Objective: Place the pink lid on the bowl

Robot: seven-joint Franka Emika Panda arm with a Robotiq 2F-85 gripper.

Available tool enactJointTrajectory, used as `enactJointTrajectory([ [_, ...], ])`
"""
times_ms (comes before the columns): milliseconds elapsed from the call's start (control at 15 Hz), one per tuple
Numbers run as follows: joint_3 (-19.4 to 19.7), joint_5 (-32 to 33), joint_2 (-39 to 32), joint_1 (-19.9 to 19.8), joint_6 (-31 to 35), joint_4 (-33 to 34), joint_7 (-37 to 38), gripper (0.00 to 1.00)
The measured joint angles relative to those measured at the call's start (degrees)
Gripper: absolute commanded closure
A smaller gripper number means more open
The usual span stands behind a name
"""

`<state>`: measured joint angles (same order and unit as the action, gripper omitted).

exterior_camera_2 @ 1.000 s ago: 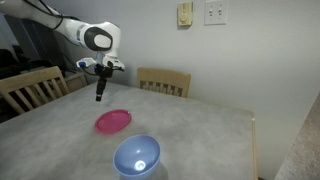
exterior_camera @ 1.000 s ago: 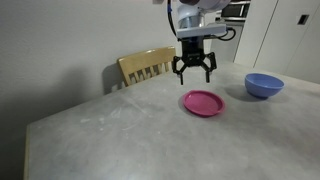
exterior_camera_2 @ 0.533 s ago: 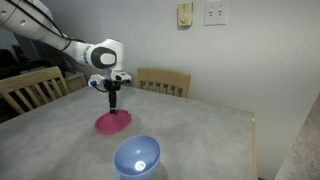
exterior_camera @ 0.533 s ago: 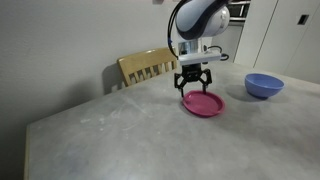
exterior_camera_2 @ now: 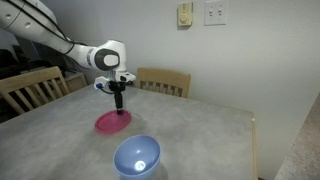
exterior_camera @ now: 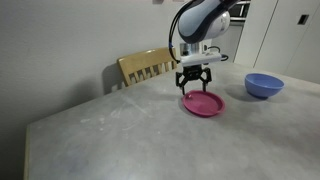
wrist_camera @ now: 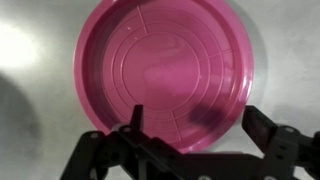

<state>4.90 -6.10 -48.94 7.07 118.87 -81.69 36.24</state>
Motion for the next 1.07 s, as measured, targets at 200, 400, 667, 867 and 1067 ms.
enactJointTrajectory([
  [200,0.0,-0.6,0.0,-0.3,-1.5,0.8,1.3,0.00],
  [400,0.0,-2.7,-0.7,-0.9,-4.5,2.3,4.6,0.00],
  [667,0.0,-5.3,-3.1,-1.7,-8.5,6.3,10.2,0.00],
  [867,0.0,-5.7,-5.7,-2.0,-11.4,10.4,14.6,0.00],
  [1067,0.0,-5.7,-8.3,-2.2,-14.1,14.5,19.2,0.00],
])
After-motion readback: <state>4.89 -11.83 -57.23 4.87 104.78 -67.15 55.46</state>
